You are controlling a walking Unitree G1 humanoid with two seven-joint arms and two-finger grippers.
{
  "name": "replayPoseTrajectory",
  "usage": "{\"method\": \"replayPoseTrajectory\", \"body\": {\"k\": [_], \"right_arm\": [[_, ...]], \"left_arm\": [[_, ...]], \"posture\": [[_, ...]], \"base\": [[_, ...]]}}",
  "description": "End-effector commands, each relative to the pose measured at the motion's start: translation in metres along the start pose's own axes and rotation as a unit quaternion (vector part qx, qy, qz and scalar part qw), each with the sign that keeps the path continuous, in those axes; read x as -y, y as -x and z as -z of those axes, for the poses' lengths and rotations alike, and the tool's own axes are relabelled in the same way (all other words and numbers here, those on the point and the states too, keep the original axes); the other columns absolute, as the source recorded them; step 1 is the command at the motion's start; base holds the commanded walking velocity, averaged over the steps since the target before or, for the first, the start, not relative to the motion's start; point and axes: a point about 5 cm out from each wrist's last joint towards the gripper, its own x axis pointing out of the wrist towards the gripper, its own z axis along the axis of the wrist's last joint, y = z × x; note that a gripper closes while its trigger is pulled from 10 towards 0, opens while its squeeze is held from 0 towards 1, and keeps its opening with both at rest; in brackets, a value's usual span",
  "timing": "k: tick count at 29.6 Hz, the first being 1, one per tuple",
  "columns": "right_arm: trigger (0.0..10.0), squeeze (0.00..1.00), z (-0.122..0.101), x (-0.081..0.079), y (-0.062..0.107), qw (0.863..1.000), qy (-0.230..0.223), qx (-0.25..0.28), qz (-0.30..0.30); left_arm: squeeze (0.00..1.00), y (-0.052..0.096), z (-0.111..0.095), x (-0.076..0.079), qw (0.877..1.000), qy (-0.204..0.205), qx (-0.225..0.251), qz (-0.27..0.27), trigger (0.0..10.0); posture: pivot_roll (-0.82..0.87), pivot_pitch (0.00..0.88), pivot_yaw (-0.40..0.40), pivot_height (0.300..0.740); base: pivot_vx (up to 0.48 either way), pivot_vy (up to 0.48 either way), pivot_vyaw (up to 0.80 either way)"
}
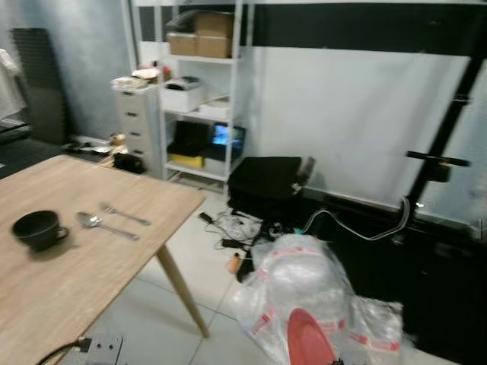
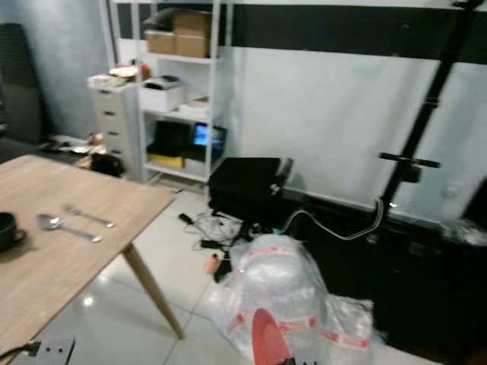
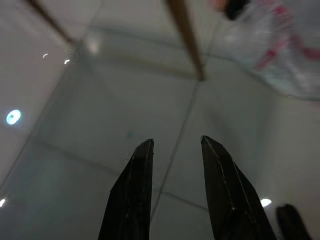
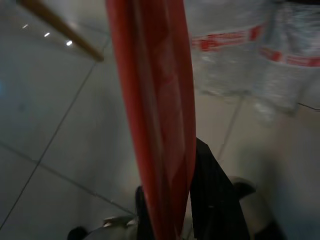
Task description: Setting the table
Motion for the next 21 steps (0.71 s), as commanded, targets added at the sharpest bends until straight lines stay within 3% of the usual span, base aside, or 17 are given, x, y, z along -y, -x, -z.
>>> {"method": "replayPoseTrajectory", "body": {"k": [1, 21], "right_arm": [[10.0, 0.0, 0.0029, -0.0015, 0.0006, 1.0, -0.006, -0.003, -0.001], [10.0, 0.0, 0.0035, -0.0002, 0.0011, 1.0, -0.003, -0.005, 0.0]], "left_arm": [[0.0, 0.0028, 0.0075, -0.0018, 1.0, -0.005, -0.014, -0.001, 10.0], [0.0, 0.0026, 0.0078, 0.0, 1.0, -0.001, -0.015, 0.0, 10.0]], "posture": [[-0.01, 0.023, 0.068, 0.74], [-0.01, 0.027, 0.063, 0.74]], "base": [[0.0, 0.0, -0.77], [0.0, 0.0, -0.78]]}}
